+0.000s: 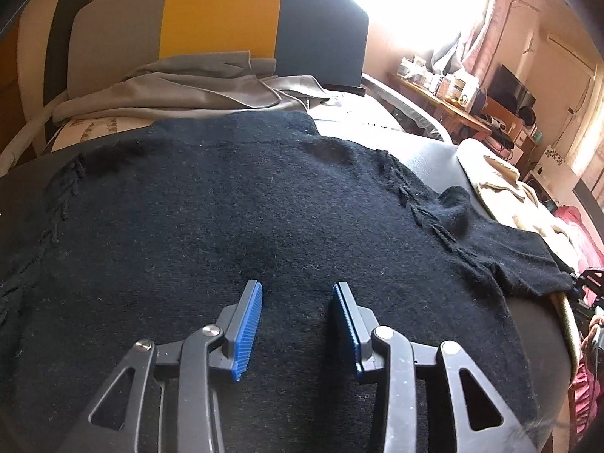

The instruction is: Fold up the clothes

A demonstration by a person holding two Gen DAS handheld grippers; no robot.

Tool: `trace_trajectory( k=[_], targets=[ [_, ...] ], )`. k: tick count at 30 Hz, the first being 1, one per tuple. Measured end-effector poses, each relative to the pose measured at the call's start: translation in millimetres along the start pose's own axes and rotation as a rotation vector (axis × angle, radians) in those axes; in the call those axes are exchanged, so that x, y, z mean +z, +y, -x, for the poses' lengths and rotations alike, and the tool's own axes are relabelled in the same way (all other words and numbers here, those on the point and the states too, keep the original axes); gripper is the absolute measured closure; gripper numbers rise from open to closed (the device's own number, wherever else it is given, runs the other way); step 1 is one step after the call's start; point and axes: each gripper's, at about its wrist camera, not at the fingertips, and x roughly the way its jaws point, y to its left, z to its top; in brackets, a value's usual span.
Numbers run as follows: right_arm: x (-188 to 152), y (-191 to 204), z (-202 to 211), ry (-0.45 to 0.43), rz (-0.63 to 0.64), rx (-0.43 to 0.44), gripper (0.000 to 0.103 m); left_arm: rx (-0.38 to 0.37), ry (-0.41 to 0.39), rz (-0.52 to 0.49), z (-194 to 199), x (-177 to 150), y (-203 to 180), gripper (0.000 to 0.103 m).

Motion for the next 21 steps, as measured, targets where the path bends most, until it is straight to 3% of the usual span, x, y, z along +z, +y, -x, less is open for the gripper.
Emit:
trace_trajectory(
  k=[5,11,16,21],
  targets=[
    [-15,59,0,0.052,0.205,0.083,0.094,-0.015,-0.003,0.021,2,0,3,0.064],
    [-76,155,-28,0.226,0.459,0.219,0.094,-0.005,-0.009,0.068,13,1,16,0.065],
    [-169,221,-67,0.408,0.62,0.322,0.094,0.013,-0.043,0.099,38,-4,36,0.065],
    [-255,215,-72,0.535,0.794,0.339,0.094,-0.025,-0.052,0.175,54,-9,64,0.065]
  ],
)
